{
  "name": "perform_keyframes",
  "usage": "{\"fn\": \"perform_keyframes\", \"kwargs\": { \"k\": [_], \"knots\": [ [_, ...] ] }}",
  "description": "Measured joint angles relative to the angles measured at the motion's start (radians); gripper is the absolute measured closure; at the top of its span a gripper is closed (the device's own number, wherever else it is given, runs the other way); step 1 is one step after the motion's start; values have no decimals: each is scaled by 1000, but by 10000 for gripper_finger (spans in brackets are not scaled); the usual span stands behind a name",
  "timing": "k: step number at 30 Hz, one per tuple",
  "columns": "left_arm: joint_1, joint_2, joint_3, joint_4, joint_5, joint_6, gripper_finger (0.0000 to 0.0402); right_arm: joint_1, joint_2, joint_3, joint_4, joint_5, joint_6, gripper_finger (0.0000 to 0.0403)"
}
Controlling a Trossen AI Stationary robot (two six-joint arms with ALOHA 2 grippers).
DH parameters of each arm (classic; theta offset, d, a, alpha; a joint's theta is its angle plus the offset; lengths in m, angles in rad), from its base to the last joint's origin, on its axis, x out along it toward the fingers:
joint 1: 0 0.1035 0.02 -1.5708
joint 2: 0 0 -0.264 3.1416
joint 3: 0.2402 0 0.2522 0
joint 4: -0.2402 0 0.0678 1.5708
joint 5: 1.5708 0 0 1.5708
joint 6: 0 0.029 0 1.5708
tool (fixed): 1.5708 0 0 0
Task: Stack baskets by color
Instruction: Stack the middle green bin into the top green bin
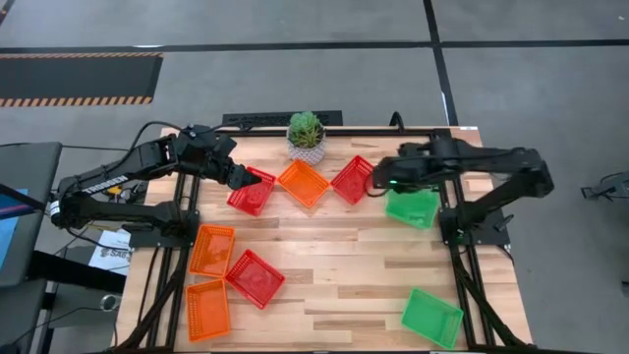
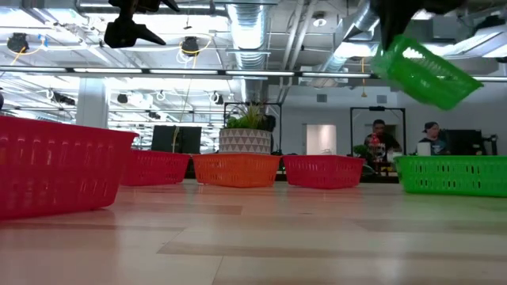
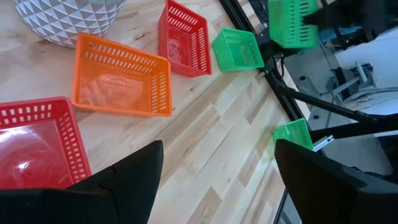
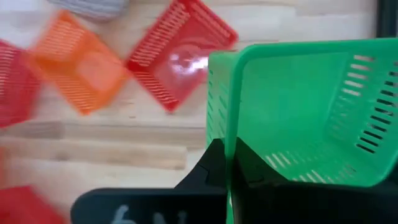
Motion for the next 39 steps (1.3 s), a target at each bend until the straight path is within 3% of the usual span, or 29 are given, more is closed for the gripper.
{"fn": "perform_keyframes", "kwargs": {
  "k": [8,20,30,39],
  "knots": [
    [0,0,0,0,17,-2,105,-33,109,-40,-23,-60,18,398],
    [0,0,0,-1,29,7,105,-44,92,-237,46,-104,221,396],
    [0,0,0,-1,35,26,105,-112,108,-303,171,-106,209,392],
    [0,0,0,-1,32,26,105,-125,173,-308,170,-107,191,381]
  ]
}}
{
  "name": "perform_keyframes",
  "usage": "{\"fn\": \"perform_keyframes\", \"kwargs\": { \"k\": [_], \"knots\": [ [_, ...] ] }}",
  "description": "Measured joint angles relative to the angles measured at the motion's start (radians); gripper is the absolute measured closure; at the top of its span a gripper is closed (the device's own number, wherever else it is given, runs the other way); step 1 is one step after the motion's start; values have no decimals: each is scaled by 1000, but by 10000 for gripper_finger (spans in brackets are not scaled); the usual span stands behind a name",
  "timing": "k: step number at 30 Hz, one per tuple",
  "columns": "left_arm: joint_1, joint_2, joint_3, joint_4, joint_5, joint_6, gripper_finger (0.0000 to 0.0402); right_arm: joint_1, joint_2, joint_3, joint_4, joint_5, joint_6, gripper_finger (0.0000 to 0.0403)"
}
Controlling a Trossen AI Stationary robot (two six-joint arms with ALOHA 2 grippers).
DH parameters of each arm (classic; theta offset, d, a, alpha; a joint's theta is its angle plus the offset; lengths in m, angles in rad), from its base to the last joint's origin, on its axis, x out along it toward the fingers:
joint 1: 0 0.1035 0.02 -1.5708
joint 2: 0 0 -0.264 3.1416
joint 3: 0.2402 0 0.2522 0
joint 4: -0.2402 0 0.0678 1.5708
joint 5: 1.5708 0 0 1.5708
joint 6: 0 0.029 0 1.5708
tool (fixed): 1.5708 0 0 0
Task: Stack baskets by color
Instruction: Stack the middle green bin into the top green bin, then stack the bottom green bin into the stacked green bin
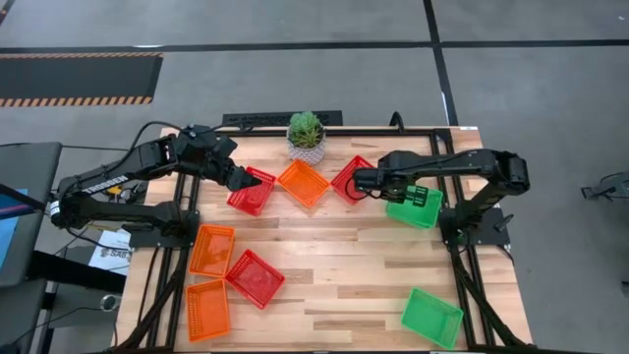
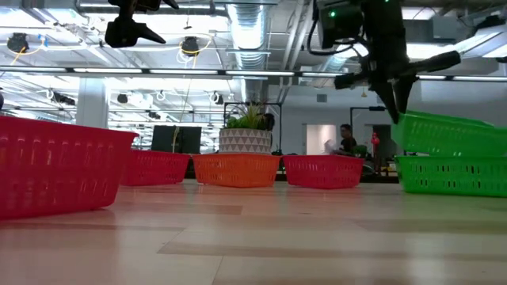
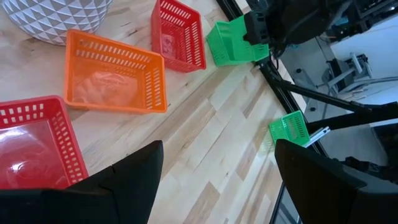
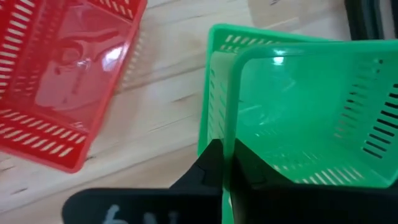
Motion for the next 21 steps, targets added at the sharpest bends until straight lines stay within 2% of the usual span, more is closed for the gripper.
{"fn": "perform_keyframes", "kwargs": {
  "k": [13,17,21],
  "knots": [
    [0,0,0,0,-1,0,105,-9,79,0,2,-27,-3,327],
    [0,0,0,0,-3,0,105,-13,67,0,-6,-27,-36,292],
    [0,0,0,0,-4,10,105,-13,30,2,12,-34,-129,240]
  ]
}}
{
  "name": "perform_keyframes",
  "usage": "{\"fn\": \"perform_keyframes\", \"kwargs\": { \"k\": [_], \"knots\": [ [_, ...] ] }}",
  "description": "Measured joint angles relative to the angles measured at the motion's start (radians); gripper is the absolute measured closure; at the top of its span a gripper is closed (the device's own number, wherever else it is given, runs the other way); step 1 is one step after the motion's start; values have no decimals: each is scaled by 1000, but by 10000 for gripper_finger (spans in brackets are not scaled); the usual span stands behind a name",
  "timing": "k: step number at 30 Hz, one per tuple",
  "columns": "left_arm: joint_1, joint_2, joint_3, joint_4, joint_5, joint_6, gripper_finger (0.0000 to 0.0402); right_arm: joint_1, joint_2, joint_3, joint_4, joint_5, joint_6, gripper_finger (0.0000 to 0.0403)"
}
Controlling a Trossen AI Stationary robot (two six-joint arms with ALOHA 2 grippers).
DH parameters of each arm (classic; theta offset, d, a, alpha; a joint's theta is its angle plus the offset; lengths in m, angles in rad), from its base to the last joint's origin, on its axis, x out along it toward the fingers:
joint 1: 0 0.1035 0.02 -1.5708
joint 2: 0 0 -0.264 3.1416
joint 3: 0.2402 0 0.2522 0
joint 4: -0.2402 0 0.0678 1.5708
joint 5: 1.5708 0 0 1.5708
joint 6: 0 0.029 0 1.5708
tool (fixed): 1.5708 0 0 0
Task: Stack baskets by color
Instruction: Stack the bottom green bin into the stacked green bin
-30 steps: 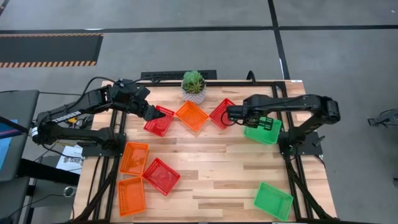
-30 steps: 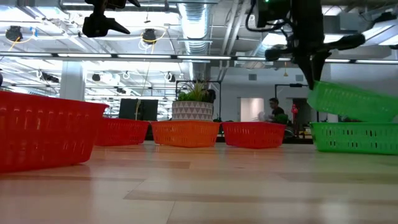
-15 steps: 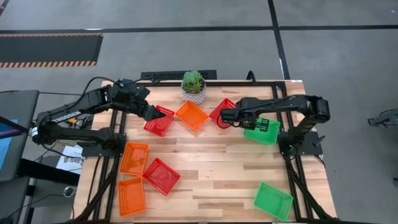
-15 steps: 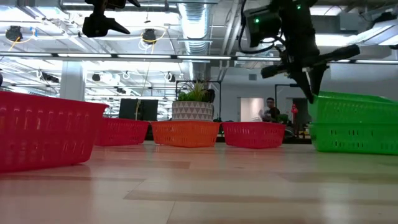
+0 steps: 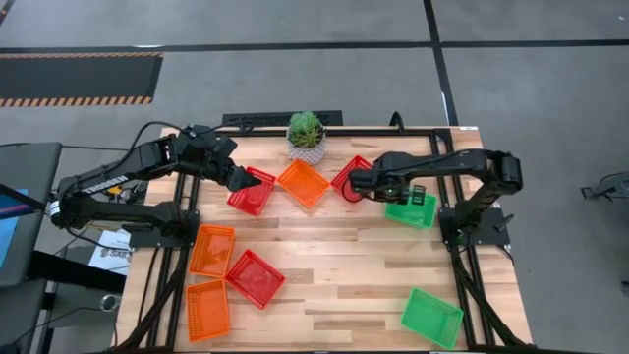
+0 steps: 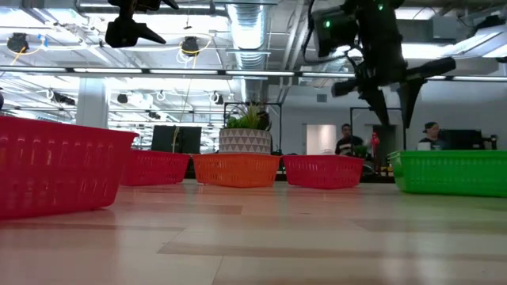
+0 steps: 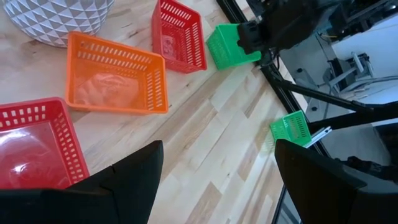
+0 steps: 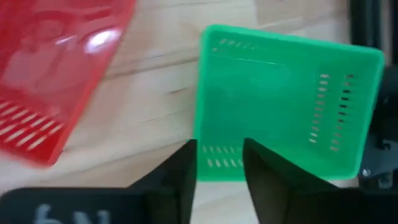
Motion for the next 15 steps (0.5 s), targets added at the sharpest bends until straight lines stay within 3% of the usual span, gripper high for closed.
{"fn": "perform_keyframes", "kwargs": {
  "k": [6,11,15],
  "knots": [
    [0,0,0,0,-2,9,105,132,-117,30,-4,-72,-56,177],
    [0,0,0,0,-2,21,105,382,-166,32,12,-79,-22,164],
    [0,0,0,0,-2,35,105,604,-157,31,50,-150,-41,163]
  ]
}}
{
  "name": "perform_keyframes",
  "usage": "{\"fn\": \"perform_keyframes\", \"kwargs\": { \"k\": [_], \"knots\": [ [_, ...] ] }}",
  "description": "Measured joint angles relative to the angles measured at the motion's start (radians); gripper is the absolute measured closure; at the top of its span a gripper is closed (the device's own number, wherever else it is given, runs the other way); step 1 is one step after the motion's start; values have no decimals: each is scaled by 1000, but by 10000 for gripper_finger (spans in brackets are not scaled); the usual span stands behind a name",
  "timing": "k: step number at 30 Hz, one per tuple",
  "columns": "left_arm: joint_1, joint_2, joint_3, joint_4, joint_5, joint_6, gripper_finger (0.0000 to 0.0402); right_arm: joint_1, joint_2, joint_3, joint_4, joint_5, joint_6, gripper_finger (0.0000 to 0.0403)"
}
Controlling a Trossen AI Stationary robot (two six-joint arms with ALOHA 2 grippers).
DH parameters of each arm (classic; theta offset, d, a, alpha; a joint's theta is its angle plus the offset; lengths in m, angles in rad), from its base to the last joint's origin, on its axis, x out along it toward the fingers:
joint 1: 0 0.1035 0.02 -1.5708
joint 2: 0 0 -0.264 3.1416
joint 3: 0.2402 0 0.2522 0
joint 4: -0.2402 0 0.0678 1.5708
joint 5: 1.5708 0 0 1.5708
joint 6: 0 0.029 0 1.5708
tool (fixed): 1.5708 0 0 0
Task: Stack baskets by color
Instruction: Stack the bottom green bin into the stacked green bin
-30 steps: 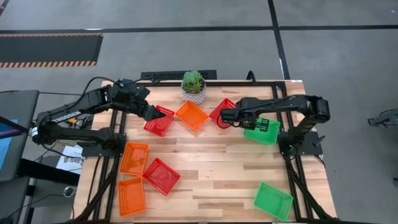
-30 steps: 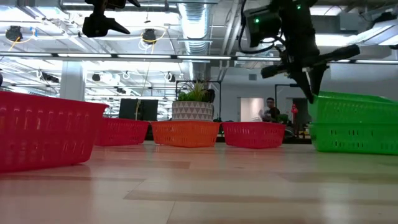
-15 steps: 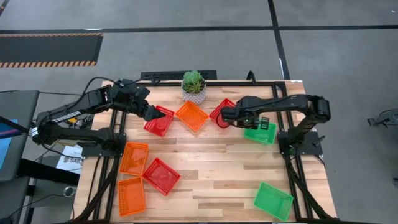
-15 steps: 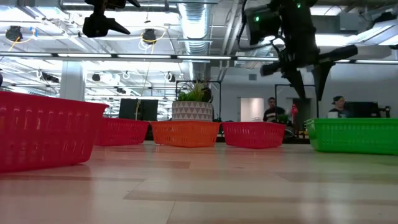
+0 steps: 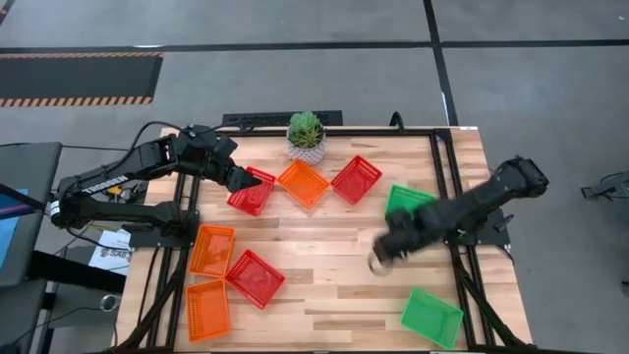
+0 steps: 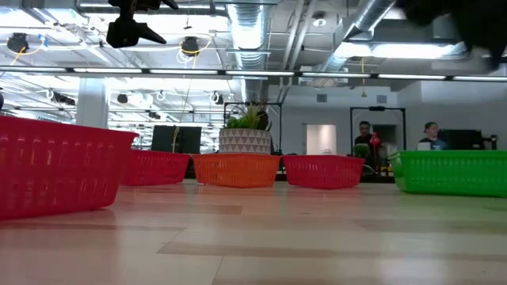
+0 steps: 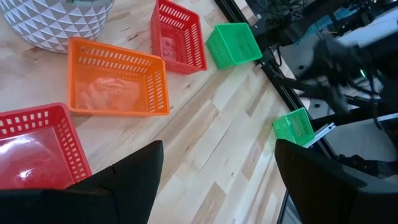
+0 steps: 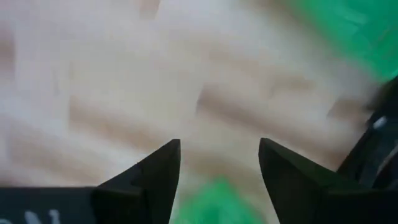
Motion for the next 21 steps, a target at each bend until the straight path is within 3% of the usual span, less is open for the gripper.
{"fn": "perform_keyframes", "kwargs": {
  "k": [5,9,17,21],
  "knots": [
    [0,0,0,0,-2,0,105,221,42,-1,41,-103,-13,163],
    [0,1,0,-1,-11,-16,105,328,67,-2,61,-152,-3,163],
    [0,1,0,0,-27,-27,105,431,64,-3,89,-171,-26,163],
    [0,1,0,0,-53,-27,105,447,59,-85,172,-168,-31,163]
  ]
}}
